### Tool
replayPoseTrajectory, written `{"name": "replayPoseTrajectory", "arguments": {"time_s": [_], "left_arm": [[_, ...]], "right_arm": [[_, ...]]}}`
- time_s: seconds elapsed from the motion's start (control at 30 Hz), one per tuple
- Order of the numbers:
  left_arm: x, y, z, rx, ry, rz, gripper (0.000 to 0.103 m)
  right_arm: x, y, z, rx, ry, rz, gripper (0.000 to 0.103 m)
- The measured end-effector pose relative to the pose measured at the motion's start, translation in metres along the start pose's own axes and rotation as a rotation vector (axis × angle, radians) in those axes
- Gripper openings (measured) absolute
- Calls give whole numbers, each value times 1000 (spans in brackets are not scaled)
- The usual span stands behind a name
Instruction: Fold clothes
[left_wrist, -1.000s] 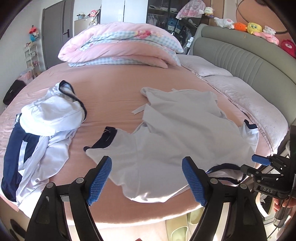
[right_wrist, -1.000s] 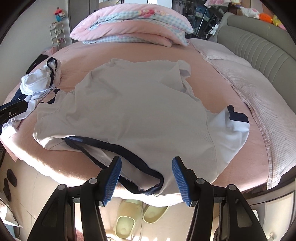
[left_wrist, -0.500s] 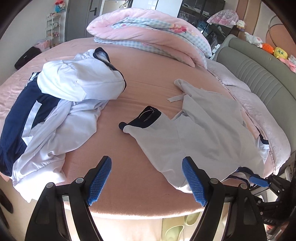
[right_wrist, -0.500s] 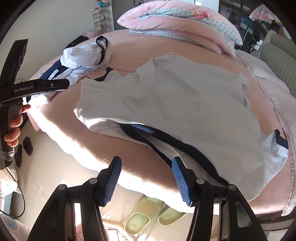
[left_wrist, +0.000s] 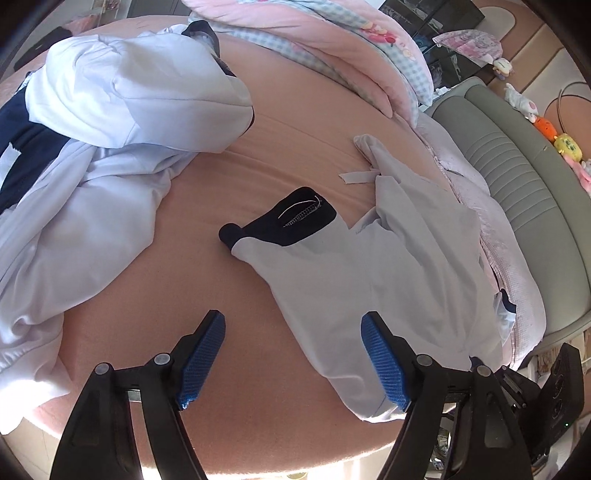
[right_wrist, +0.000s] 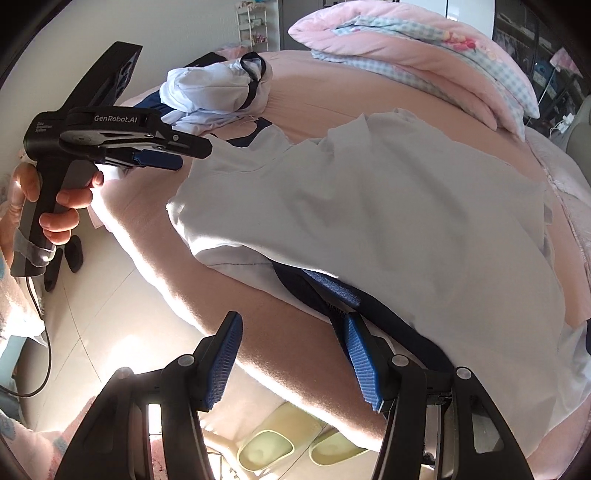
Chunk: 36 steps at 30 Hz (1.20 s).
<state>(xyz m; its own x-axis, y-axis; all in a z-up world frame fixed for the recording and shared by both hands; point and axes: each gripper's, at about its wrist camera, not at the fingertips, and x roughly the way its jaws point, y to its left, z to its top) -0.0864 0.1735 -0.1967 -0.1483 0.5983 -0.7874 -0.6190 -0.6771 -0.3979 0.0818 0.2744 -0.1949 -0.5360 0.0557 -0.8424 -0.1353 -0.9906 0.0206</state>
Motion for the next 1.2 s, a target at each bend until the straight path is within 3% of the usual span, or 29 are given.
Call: {"name": "replayPoseTrajectory", "arguments": {"time_s": [0.33, 0.83, 0.9, 0.93, 0.97, 1.07, 1.2], "left_arm": [[22, -7, 19, 16, 56, -31, 69], [23, -14, 12, 97, 12, 73, 24], [22, -15, 11, 103, -4, 87, 14], [21, -15, 11, 100, -12, 94, 12], [21, -16, 11, 99, -17, 99, 9], [17, -22, 11, 118, -46, 116, 5], [8, -25, 12, 129, -85, 123, 4]], "right_arm": [[15, 9, 28, -29, -61, 18, 57], [36, 6, 36, -10, -43, 140, 57], [37, 4, 40, 8, -39, 162, 56], [37, 4, 43, 17, -43, 167, 54], [37, 3, 44, 28, -46, 165, 40], [37, 2, 44, 64, -43, 181, 17], [31, 5, 38, 74, -29, 243, 10]]}}
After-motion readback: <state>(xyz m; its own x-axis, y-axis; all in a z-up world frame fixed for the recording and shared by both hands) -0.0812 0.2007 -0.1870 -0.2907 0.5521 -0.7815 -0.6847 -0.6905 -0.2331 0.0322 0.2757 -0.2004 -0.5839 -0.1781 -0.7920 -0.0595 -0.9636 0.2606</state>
